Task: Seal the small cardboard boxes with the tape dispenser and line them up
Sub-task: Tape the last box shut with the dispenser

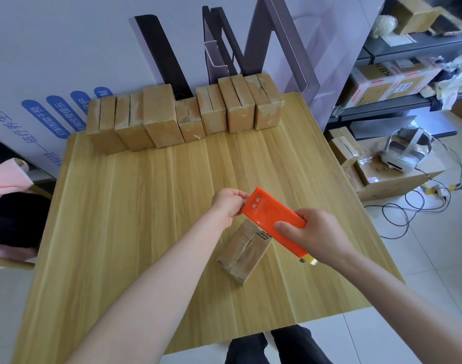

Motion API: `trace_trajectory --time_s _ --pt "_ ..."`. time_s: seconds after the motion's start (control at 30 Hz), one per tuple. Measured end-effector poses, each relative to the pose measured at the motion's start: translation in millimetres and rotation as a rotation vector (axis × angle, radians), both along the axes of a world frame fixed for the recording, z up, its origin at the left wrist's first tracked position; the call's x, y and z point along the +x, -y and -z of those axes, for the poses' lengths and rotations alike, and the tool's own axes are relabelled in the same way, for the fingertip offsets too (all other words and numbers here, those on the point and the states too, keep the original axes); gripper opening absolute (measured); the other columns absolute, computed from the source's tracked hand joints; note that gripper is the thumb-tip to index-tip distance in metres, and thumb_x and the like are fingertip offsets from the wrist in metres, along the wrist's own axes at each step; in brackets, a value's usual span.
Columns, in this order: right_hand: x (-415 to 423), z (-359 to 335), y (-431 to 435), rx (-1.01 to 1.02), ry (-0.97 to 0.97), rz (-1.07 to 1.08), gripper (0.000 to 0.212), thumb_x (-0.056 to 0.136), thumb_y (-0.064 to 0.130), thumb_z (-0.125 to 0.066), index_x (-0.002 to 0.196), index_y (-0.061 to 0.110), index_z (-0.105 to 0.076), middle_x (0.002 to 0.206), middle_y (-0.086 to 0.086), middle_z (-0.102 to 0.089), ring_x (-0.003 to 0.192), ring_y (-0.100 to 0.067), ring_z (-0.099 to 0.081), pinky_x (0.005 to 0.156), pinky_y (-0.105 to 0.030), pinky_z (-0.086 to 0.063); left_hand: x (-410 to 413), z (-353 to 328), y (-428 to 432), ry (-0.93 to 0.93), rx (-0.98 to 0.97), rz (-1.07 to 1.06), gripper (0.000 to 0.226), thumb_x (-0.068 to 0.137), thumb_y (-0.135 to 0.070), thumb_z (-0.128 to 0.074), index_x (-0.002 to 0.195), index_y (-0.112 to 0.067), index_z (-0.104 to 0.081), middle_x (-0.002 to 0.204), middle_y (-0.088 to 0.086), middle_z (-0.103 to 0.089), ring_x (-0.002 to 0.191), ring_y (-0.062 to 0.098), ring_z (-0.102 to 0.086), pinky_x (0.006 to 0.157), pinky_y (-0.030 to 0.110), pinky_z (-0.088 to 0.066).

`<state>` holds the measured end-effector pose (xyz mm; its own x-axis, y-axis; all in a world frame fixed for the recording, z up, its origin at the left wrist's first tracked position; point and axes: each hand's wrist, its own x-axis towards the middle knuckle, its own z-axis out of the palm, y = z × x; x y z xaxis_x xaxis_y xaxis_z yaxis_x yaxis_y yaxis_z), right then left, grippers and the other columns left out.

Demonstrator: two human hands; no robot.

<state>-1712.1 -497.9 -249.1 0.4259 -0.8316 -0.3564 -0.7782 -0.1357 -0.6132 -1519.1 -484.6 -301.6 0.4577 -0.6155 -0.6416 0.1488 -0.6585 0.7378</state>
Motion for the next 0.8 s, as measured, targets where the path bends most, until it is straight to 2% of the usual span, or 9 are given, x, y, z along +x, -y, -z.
trace_trajectory --time_s 0.1,0.2,0.33,0.5,0.63,0.8 --pt "-24.5 -0.5 -1.7 0.056 -0.019 0.044 0.032 0.079 0.046 -0.068 0.078 0.014 -0.068 0.063 -0.006 -0.068 0.047 -0.020 -0.065 0.049 -0.044 -0.056 6.8 13.4 -2.7 0.123 0.012 -0.043 0.029 0.076 0.012 -0.057 0.063 -0.014 -0.065 0.066 0.004 -0.066 0.059 0.016 -0.056 0.062 0.022 -0.048" --pt "-52.4 3.0 -5.6 0.161 0.007 0.108 0.023 0.080 0.040 -0.071 0.077 0.018 -0.068 0.062 -0.006 -0.067 0.043 -0.020 -0.064 0.043 -0.039 -0.055 17.2 29.8 -8.8 0.170 0.044 -0.068 0.025 0.076 0.007 -0.064 0.065 -0.015 -0.068 0.069 0.004 -0.069 0.059 0.015 -0.058 0.073 0.029 -0.051" --pt "-61.8 26.5 -6.0 0.079 -0.217 0.037 0.032 0.080 0.050 -0.065 0.083 0.018 -0.068 0.067 0.002 -0.066 0.060 -0.013 -0.065 0.058 -0.035 -0.054 4.7 47.4 -14.3 0.209 0.062 -0.065 0.016 0.078 -0.006 -0.075 0.069 -0.017 -0.069 0.068 0.002 -0.069 0.063 0.013 -0.061 0.069 0.026 -0.051" --pt "-62.7 47.1 -4.6 0.100 -0.280 0.034 0.036 0.080 0.056 -0.062 0.088 0.021 -0.067 0.070 0.006 -0.066 0.064 -0.010 -0.064 0.058 -0.031 -0.053 -5.3 61.7 -19.4 0.306 0.056 -0.063 0.004 0.079 -0.015 -0.077 0.078 -0.013 -0.074 0.072 -0.003 -0.070 0.061 0.005 -0.059 0.058 0.016 -0.042" --pt "-62.0 57.2 -6.6 0.108 -0.312 0.032 0.036 0.081 0.056 -0.061 0.090 0.022 -0.066 0.071 0.007 -0.064 0.063 -0.010 -0.064 0.053 -0.027 -0.049 -10.1 69.8 -18.9 0.360 0.071 -0.030 0.004 0.078 -0.017 -0.078 0.079 -0.014 -0.075 0.079 -0.003 -0.072 0.071 0.008 -0.064 0.067 0.019 -0.046" --pt "-63.9 69.1 -5.3 0.126 -0.343 0.048 0.035 0.080 0.056 -0.061 0.089 0.022 -0.064 0.072 0.006 -0.064 0.062 -0.011 -0.064 0.052 -0.028 -0.050 -14.6 77.2 -16.6 0.372 0.063 -0.010 0.007 0.078 -0.018 -0.078 0.082 -0.014 -0.076 0.083 -0.003 -0.073 0.077 0.010 -0.064 0.076 0.022 -0.049"
